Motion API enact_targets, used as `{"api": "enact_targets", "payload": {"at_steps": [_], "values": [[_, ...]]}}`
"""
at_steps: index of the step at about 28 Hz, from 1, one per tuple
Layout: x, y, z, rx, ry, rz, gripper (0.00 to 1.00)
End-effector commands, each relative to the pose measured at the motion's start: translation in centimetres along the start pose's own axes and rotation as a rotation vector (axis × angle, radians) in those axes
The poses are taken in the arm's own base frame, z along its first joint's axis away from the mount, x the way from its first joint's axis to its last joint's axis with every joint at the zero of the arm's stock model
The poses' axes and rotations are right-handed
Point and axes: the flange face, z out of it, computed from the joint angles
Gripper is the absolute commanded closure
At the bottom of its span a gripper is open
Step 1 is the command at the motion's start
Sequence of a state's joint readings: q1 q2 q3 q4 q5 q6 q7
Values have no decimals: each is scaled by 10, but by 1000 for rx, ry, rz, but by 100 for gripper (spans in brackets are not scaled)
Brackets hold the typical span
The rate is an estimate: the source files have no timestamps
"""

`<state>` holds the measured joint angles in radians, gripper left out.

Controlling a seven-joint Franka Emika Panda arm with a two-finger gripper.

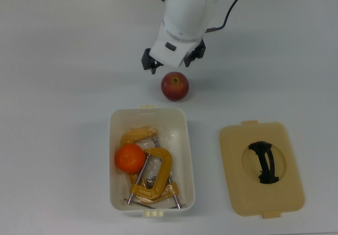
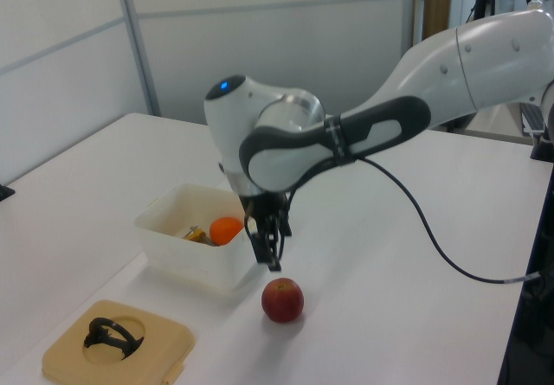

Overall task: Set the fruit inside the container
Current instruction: 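Move the gripper over the red apple and lower onto it, then close the gripper around the red apple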

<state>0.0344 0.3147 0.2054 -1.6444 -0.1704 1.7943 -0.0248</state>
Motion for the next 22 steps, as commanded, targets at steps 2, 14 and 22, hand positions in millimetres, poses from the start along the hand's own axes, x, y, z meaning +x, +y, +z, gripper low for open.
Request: {"api": "enact_targets", "payload": {"at_steps": [2,14,22], "values": [[-5,-29,30,7,-30,-81,0],[14,-18,87,-30,-43,-88,0],[20,-16,99,-28,-33,-82,46]]}}
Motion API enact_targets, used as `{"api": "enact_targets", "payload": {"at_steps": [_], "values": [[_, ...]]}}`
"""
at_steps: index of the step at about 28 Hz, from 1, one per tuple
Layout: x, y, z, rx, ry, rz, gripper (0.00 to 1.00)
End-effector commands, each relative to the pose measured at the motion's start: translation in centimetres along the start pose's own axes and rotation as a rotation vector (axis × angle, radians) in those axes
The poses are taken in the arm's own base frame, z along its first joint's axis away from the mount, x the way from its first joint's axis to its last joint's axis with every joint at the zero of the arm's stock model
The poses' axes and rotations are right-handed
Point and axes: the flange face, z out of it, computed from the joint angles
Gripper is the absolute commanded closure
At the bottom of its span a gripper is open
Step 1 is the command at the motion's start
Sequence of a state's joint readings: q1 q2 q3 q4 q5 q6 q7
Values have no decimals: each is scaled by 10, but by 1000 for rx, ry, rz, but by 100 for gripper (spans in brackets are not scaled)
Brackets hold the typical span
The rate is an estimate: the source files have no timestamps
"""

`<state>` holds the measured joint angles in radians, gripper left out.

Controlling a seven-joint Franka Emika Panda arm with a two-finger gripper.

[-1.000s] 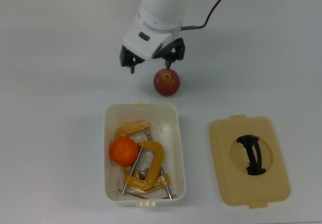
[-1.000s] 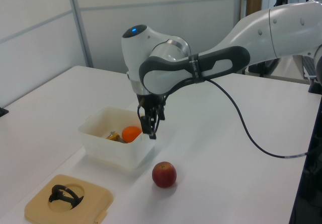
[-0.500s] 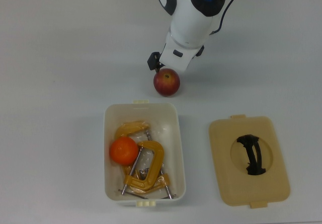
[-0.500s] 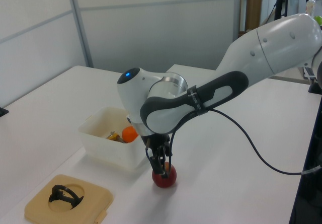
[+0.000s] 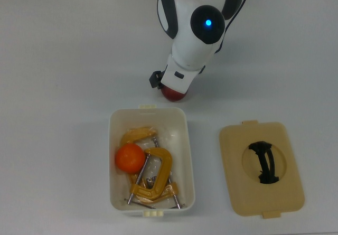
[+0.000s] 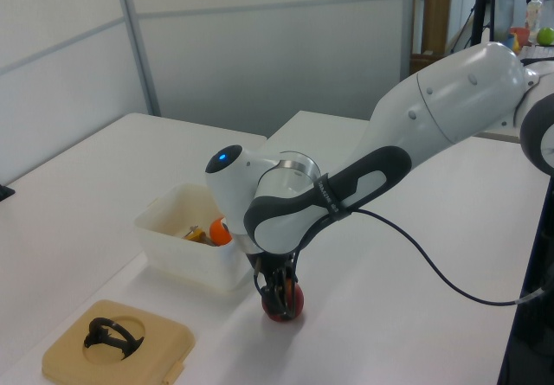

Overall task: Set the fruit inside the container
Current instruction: 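Close the gripper around the red apple, then lift the apple and carry it into the container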

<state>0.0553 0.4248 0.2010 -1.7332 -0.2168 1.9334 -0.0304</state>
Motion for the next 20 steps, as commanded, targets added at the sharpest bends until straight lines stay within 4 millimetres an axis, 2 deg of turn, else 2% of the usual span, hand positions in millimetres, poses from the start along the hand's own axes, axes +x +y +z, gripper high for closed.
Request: {"api": "enact_targets", "payload": {"at_steps": [1,2,6,7,10,11,12,14,17,20], "values": [[1,7,4,-15,19,-11,51],[1,7,1,-15,22,-9,60],[-5,15,-22,-23,49,10,62],[-12,22,-44,-32,80,26,62],[-19,32,-75,-44,115,48,61],[-21,39,-86,-46,127,60,61],[-22,50,-105,-52,146,82,61],[-21,61,-125,-58,177,98,61],[-21,72,-143,-68,214,118,61],[-17,77,-149,-73,242,127,60]]}}
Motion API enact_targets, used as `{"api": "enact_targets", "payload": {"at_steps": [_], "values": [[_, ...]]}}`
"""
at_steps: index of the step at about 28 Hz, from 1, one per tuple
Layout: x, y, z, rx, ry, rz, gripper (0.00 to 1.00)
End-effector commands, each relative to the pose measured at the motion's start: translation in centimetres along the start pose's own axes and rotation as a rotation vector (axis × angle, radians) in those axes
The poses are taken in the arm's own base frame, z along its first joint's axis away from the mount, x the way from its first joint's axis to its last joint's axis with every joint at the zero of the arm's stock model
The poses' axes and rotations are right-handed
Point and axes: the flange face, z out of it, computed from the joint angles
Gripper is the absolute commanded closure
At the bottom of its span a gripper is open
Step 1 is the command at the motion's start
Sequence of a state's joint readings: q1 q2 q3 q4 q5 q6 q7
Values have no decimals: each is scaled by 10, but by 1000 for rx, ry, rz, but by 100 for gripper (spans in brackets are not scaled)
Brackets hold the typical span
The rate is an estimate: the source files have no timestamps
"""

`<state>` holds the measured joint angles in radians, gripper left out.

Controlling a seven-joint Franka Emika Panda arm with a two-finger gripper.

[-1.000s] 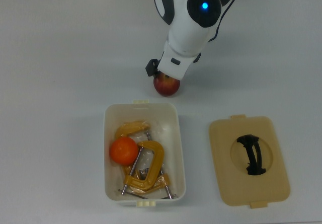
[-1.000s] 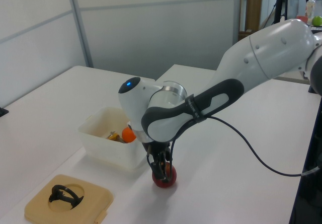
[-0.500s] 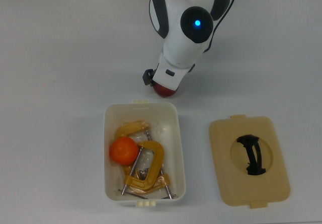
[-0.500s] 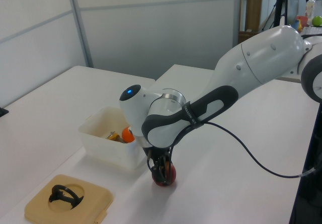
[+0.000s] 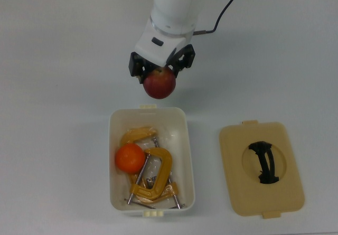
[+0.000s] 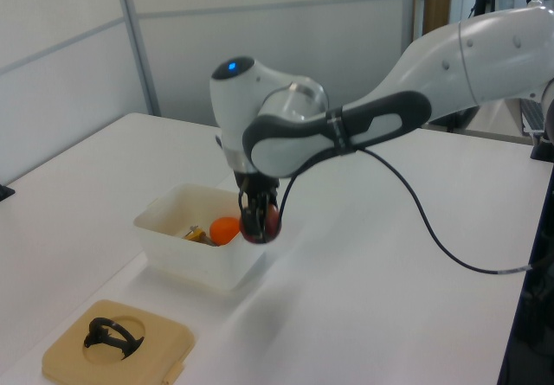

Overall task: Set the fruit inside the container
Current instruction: 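Lift the apple and carry it into the container, then open the gripper to release the apple in the container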

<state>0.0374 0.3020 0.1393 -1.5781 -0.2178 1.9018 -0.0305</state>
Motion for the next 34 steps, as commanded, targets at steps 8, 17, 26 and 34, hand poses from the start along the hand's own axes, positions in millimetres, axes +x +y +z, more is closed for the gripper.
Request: {"api": "enact_targets", "payload": {"at_steps": [8,17,26,34], "values": [[45,31,-14,-6,286,217,58],[57,47,-4,18,392,403,0],[45,54,-14,13,327,425,0],[-5,48,-30,-5,37,424,0]]}}
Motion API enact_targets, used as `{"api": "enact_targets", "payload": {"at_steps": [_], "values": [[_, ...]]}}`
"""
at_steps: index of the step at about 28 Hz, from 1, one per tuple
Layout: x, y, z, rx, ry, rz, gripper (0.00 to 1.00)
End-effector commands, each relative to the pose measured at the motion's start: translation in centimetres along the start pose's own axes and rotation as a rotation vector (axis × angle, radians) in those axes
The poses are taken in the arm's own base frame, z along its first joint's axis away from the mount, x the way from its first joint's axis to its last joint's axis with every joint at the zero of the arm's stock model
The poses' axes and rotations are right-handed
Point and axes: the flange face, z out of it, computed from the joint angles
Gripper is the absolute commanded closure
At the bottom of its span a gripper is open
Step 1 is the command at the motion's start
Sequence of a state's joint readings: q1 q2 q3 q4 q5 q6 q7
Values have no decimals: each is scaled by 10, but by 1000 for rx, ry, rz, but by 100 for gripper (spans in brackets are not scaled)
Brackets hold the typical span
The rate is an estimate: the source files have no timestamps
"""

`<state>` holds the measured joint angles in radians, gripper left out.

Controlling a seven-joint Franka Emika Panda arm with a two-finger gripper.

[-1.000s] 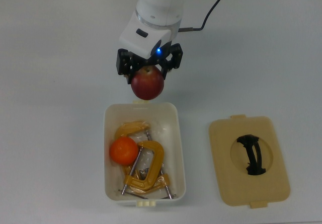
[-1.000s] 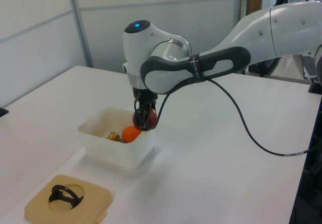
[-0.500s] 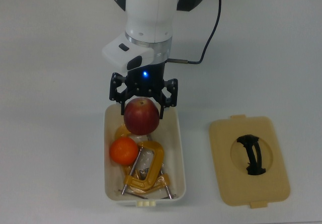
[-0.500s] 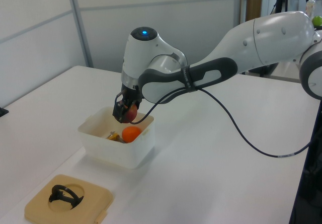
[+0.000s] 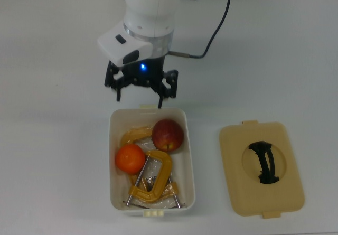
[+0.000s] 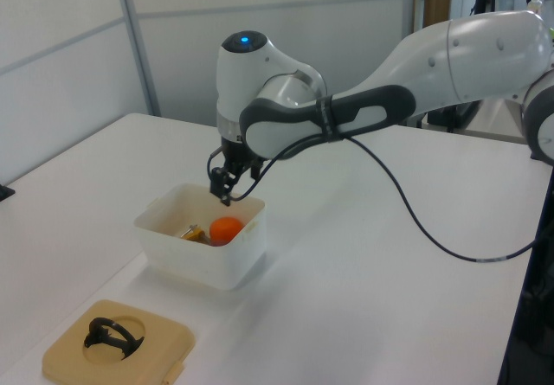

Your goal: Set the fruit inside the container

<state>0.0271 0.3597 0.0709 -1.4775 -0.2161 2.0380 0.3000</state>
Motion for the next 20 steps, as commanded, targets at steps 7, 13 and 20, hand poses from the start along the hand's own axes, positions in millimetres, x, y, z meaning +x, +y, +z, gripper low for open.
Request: {"api": "enact_targets", "payload": {"at_steps": [7,13,20], "values": [[-64,25,-63,-55,-256,25,0],[-92,57,-109,41,-255,9,0],[-103,53,-127,48,-246,-17,0]]}}
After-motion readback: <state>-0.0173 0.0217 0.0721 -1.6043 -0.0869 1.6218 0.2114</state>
